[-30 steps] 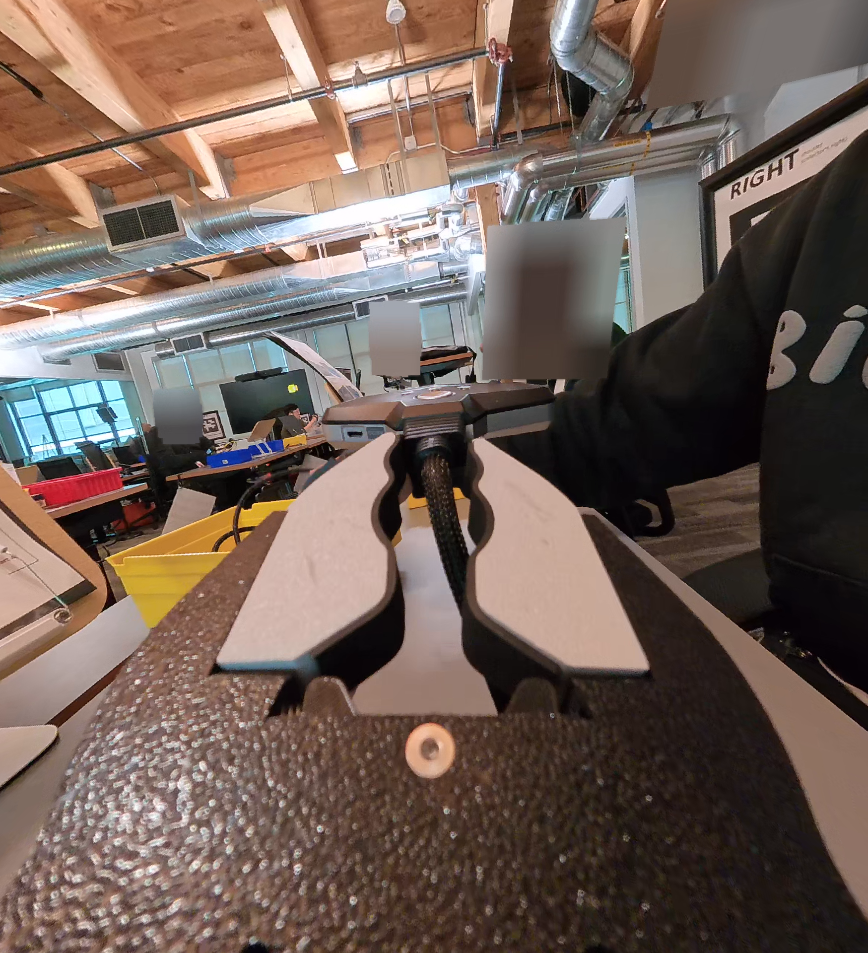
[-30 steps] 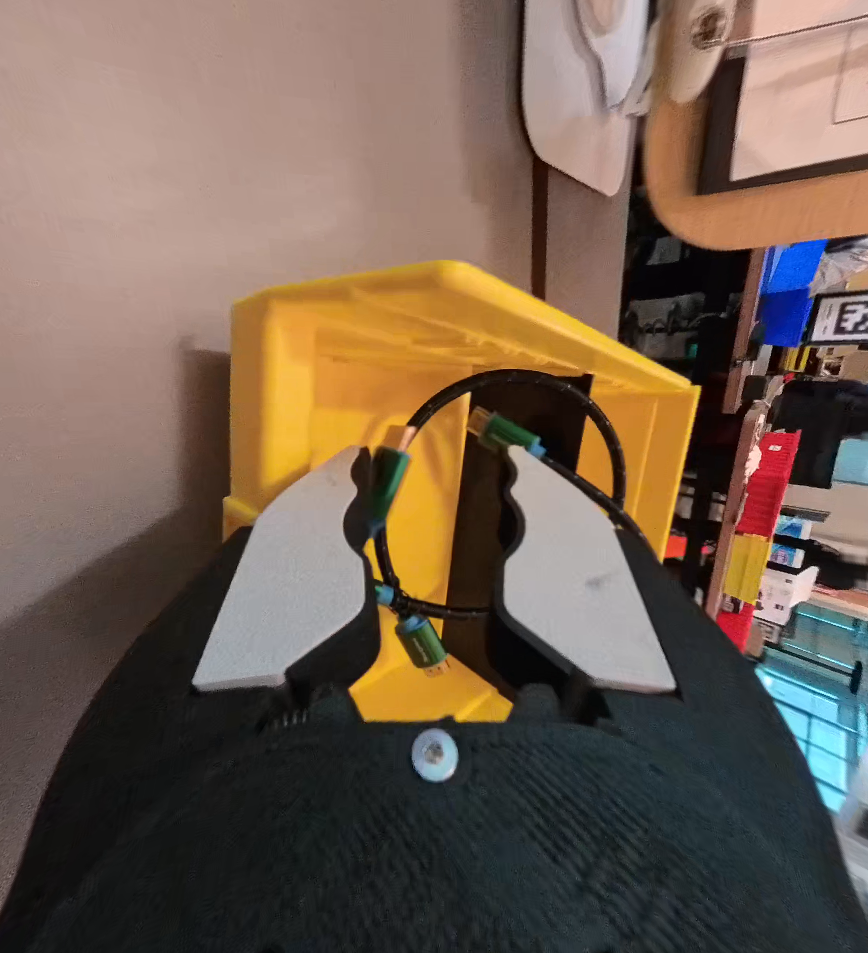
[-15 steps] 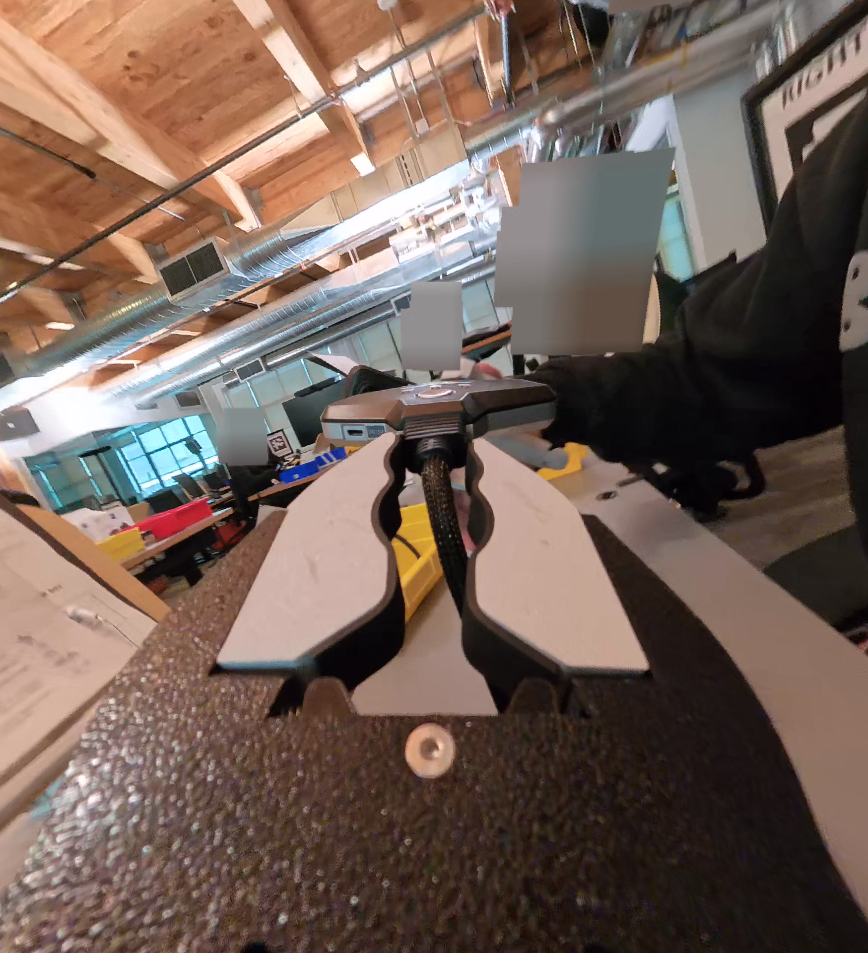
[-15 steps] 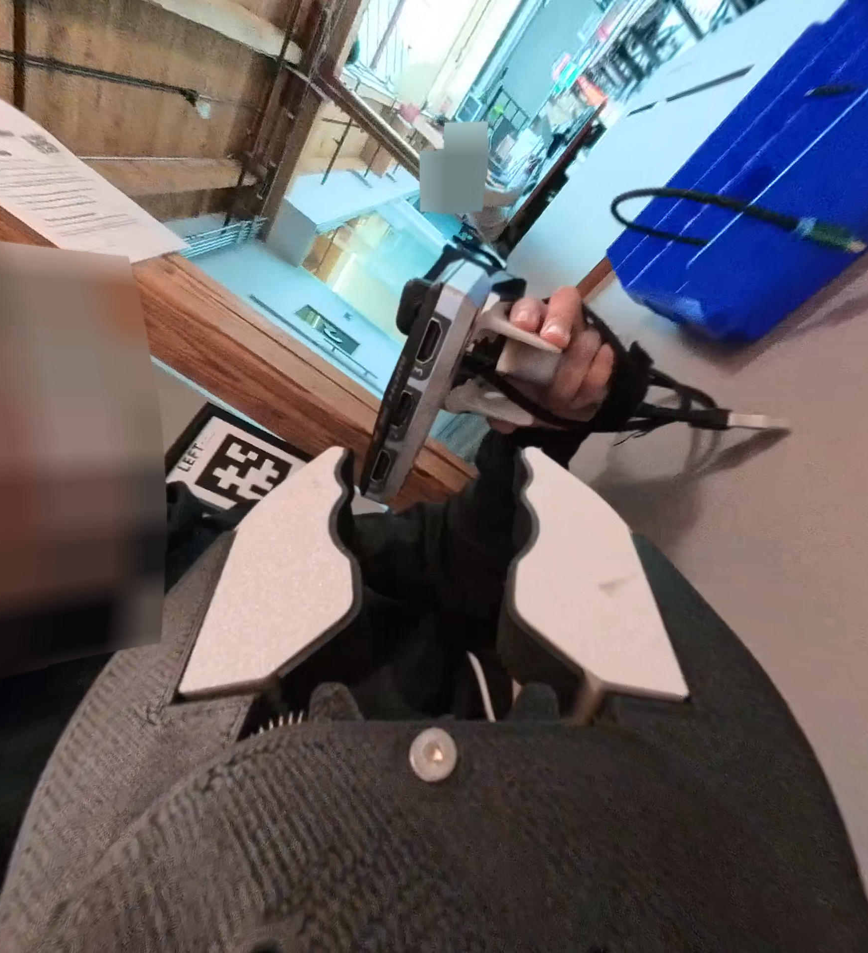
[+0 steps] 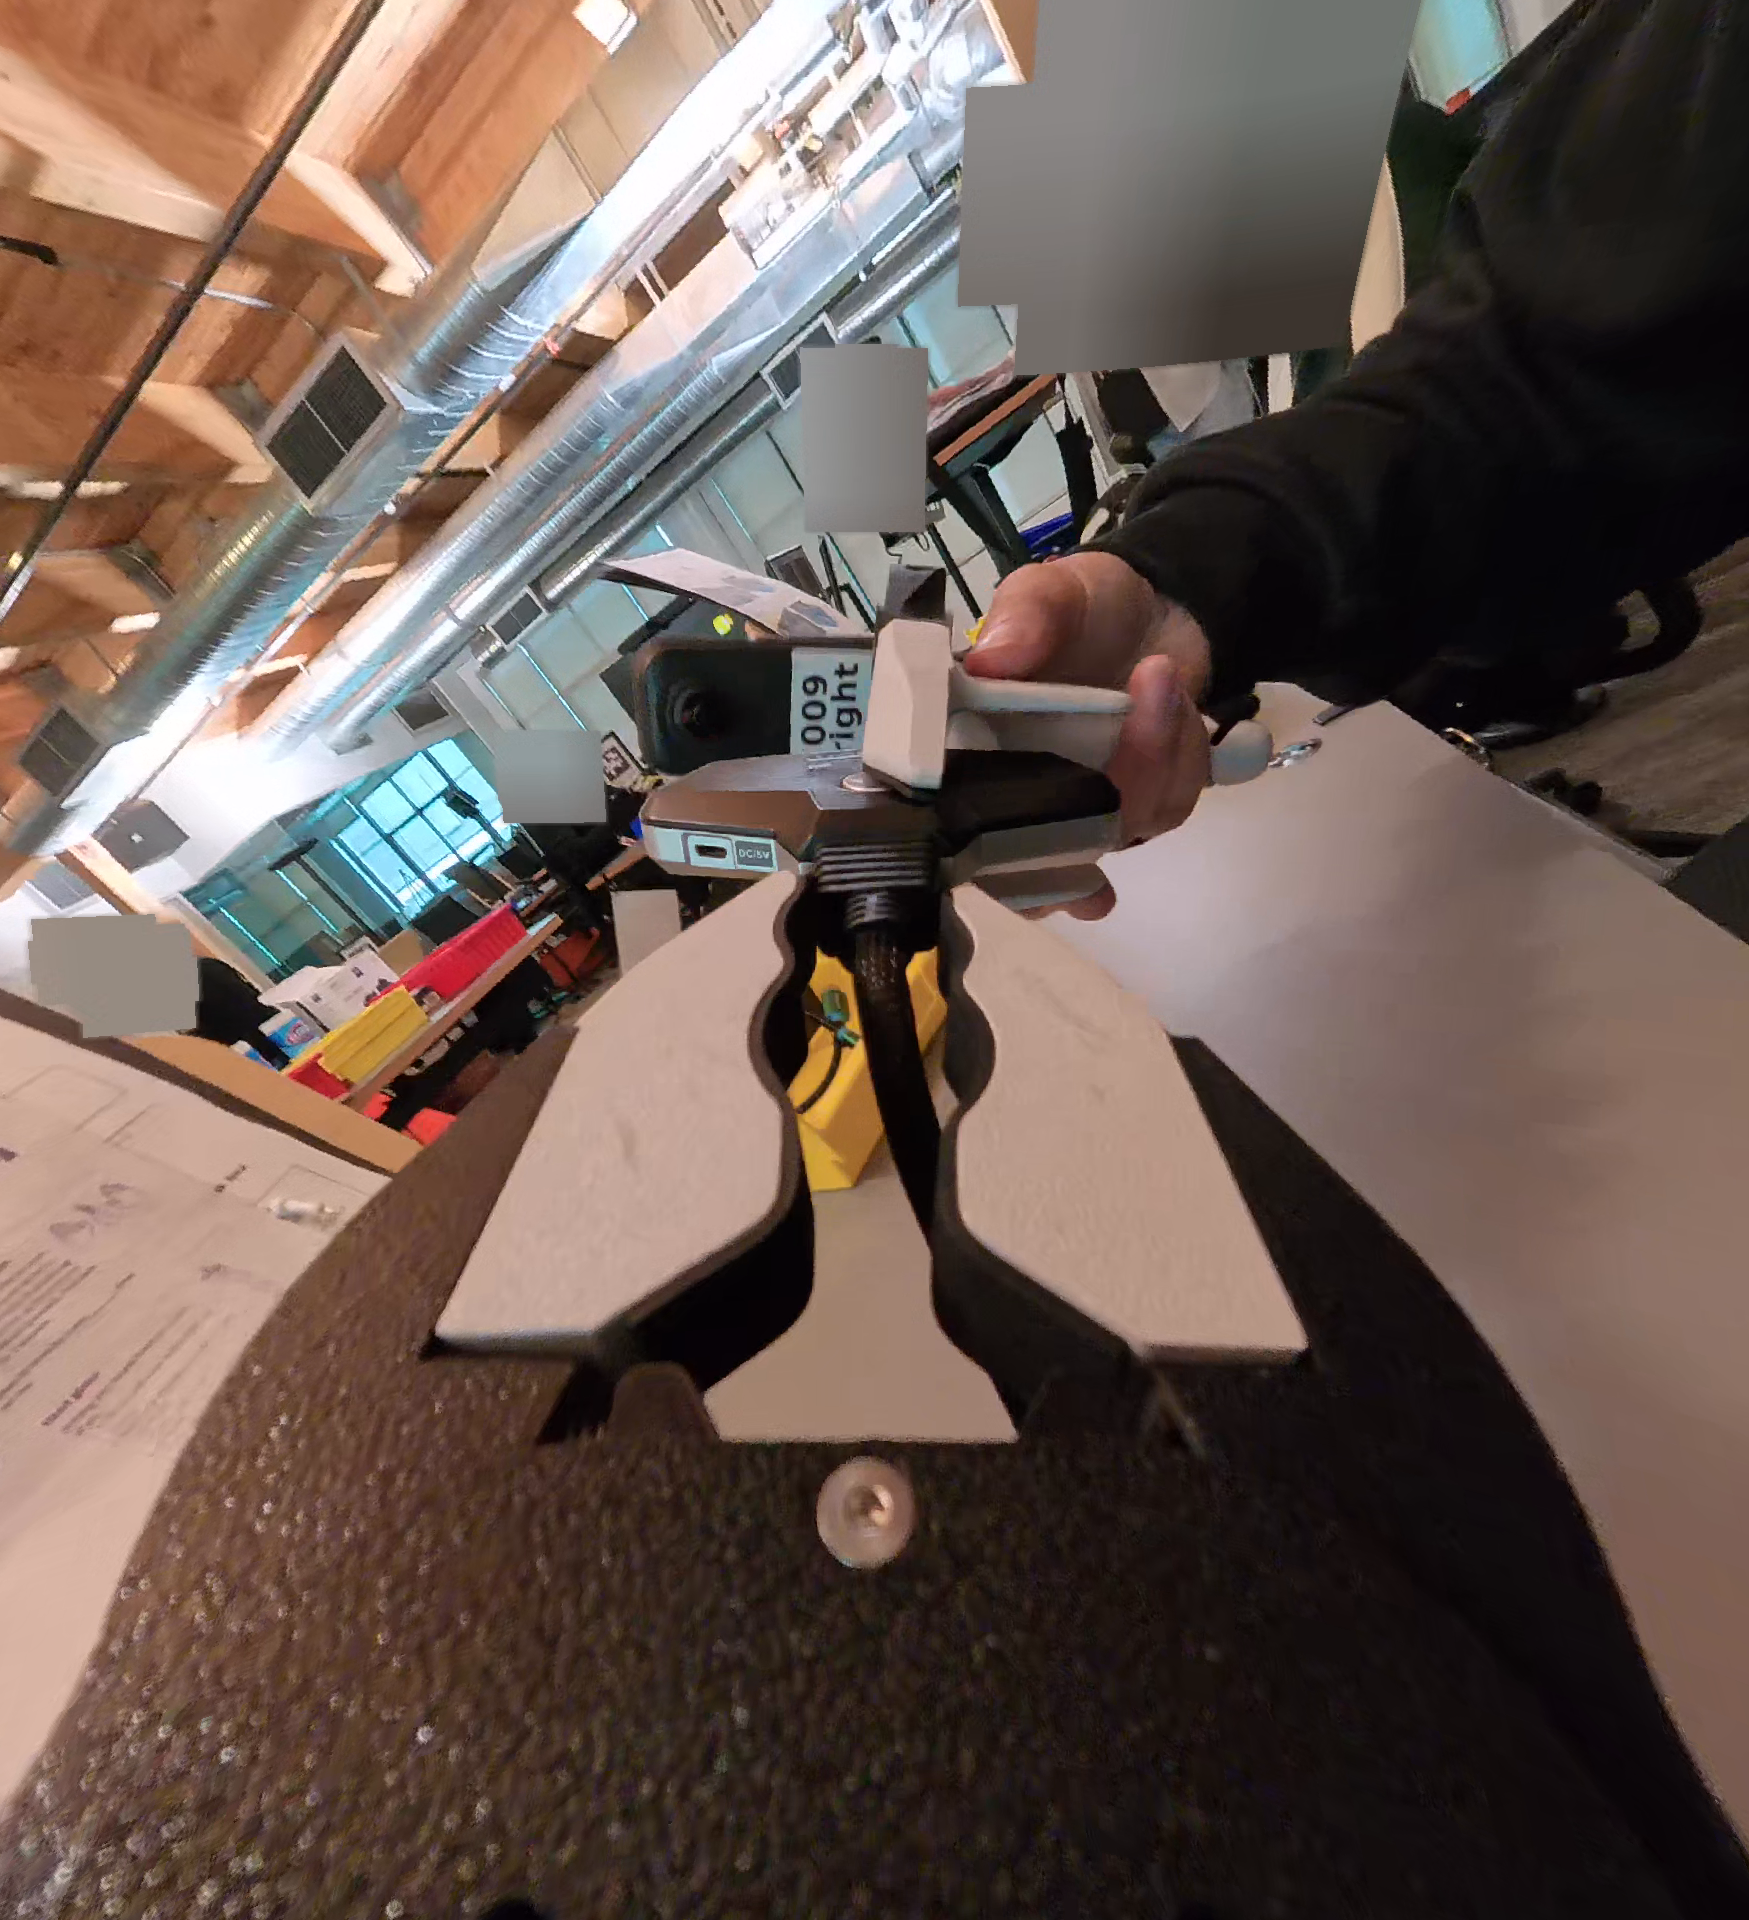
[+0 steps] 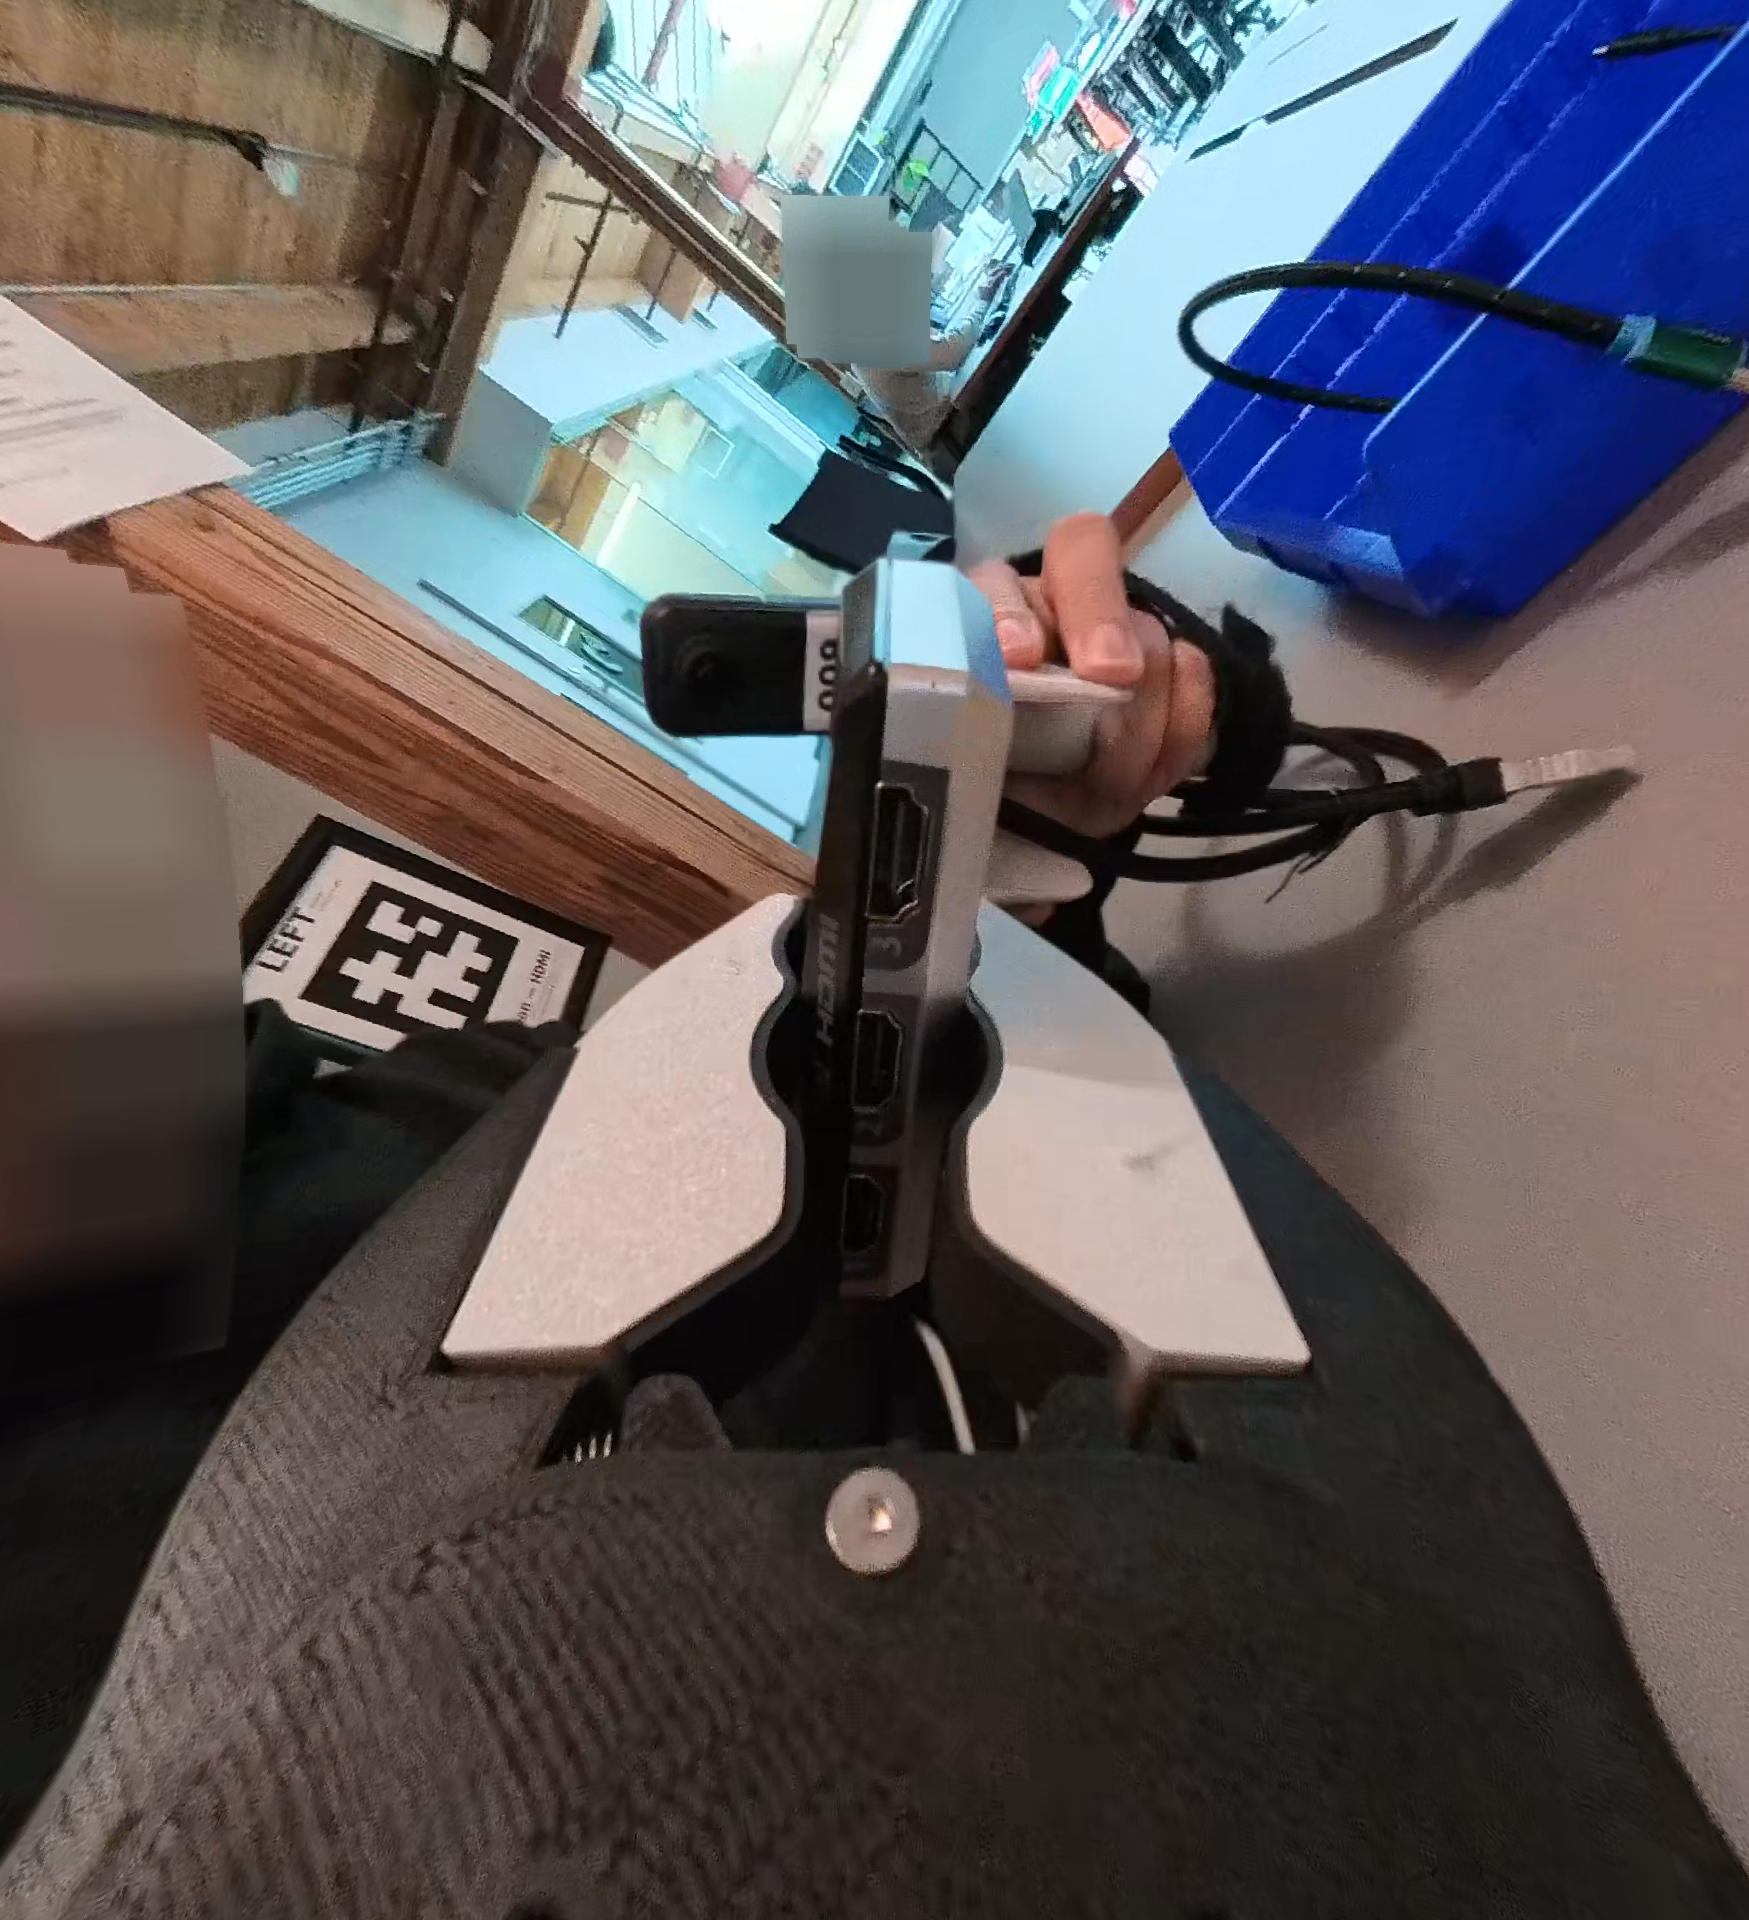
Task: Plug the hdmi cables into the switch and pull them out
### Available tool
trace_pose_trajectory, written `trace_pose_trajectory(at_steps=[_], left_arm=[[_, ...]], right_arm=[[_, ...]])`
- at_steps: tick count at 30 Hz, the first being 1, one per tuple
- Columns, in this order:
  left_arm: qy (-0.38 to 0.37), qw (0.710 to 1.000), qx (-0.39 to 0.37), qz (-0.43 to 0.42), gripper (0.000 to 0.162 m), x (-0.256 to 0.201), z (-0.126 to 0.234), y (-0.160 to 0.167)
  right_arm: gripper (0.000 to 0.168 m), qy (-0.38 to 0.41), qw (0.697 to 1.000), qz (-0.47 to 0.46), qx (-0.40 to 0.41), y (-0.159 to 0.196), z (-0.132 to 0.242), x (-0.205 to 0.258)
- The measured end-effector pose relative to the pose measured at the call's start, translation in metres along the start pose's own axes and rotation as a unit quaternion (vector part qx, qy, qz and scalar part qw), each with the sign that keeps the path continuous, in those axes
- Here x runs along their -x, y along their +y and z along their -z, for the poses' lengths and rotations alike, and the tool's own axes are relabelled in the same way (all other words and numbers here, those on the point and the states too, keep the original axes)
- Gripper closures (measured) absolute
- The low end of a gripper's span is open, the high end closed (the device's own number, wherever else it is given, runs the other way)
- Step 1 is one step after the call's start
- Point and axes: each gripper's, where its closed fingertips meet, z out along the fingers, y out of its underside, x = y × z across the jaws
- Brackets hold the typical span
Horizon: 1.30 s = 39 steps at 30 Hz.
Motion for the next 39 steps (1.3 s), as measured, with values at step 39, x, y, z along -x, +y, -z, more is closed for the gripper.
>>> trace_pose_trajectory(at_steps=[39], left_arm=[[-0.348,0.924,0.139,0.077,0.109,0.087,0.047,0.116]], right_arm=[[0.145,0.620,0.750,0.229,-0.014,-0.233,0.351,-0.046]])
